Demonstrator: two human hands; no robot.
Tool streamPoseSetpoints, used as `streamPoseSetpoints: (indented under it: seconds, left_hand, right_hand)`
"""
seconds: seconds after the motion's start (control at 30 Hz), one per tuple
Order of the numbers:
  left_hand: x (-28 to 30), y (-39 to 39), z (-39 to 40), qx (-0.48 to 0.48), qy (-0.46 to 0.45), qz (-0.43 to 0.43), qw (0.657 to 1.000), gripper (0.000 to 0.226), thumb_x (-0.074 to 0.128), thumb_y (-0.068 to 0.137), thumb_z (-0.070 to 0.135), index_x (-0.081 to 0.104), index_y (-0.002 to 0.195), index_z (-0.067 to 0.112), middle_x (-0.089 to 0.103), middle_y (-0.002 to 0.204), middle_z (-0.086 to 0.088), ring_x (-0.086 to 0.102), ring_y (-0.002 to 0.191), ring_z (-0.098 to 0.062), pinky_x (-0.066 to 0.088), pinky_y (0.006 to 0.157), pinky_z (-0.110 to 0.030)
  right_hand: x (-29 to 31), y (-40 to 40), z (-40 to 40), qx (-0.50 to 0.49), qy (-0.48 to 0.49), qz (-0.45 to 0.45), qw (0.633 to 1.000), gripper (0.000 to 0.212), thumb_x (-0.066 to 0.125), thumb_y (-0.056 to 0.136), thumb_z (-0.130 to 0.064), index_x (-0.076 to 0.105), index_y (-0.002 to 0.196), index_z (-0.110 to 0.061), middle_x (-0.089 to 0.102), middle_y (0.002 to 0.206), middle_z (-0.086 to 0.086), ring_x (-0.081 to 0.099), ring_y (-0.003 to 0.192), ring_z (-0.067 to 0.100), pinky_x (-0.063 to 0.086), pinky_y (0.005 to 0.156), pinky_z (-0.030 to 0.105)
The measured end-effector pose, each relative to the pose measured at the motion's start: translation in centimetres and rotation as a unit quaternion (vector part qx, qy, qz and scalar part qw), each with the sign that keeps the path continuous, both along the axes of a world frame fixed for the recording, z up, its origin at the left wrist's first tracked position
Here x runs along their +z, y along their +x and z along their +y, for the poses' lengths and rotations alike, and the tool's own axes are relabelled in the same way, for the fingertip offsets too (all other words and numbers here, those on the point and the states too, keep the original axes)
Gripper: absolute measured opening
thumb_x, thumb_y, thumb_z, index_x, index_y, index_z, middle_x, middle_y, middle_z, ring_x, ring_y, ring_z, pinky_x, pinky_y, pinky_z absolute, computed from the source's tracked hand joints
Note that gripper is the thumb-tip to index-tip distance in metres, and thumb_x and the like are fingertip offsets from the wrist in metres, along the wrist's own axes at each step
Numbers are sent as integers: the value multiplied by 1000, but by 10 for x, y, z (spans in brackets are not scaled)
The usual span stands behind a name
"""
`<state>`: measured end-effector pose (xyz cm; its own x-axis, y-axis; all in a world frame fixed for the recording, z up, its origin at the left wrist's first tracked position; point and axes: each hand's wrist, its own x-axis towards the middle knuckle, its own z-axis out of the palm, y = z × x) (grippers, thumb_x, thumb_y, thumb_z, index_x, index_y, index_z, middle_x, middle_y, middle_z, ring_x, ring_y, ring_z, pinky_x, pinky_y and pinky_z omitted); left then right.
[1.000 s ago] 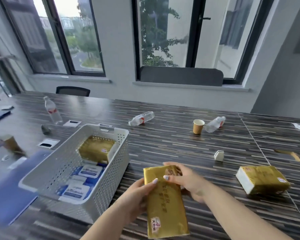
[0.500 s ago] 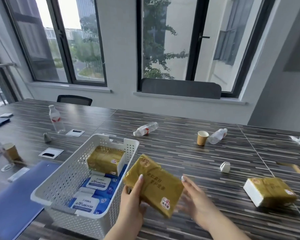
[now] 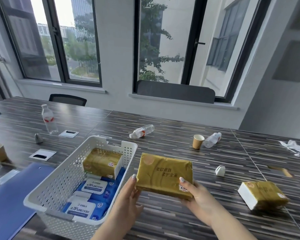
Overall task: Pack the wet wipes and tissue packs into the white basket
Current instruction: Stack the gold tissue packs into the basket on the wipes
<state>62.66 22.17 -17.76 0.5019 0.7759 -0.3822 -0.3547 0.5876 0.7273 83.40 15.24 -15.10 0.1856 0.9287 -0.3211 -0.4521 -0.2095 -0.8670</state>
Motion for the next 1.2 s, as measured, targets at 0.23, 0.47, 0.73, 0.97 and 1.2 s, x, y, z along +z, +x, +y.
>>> streamPoseSetpoints:
  seconds: [0.23,0.47,0.73,0.97,1.2]
  left_hand:
    - [28,-22,21,-126,190,36,973,64,71,78,37,51,133,11,65,126,-17,62,116,-35,50,94,-54]
    - [19,-23,20,-64,182,80,978,54,75,74,24,56,123,8,72,111,-18,69,103,-34,56,85,-53]
    - [11,-25,24,-49,177,67,981,49,73,74,21,59,120,9,72,110,-18,69,103,-34,55,87,-53]
    - [7,-24,28,-65,161,48,984,52,71,75,22,58,123,9,70,114,-18,68,106,-35,52,91,-56]
    - [7,-20,26,-65,155,71,983,60,72,74,43,57,125,16,68,119,-15,65,110,-34,52,91,-58]
  right_hand:
    - [8,-3,0,89,2,-58,994,79,89,55,-31,57,123,-6,68,120,16,65,108,31,55,80,33]
    - [20,-26,13,44,-29,-255,966,66,69,64,-57,53,122,-30,67,118,-4,61,110,16,45,100,35]
    - [23,-38,18,-28,-47,-393,918,19,36,94,-50,49,102,-40,61,101,-9,58,89,9,45,75,26]
    - [25,-36,19,-41,-69,-345,935,21,32,96,-52,48,104,-43,59,103,-10,56,94,11,43,84,30]
    - [23,-36,23,-27,-99,-330,939,71,46,66,-81,49,121,-36,61,118,1,60,107,27,51,94,49]
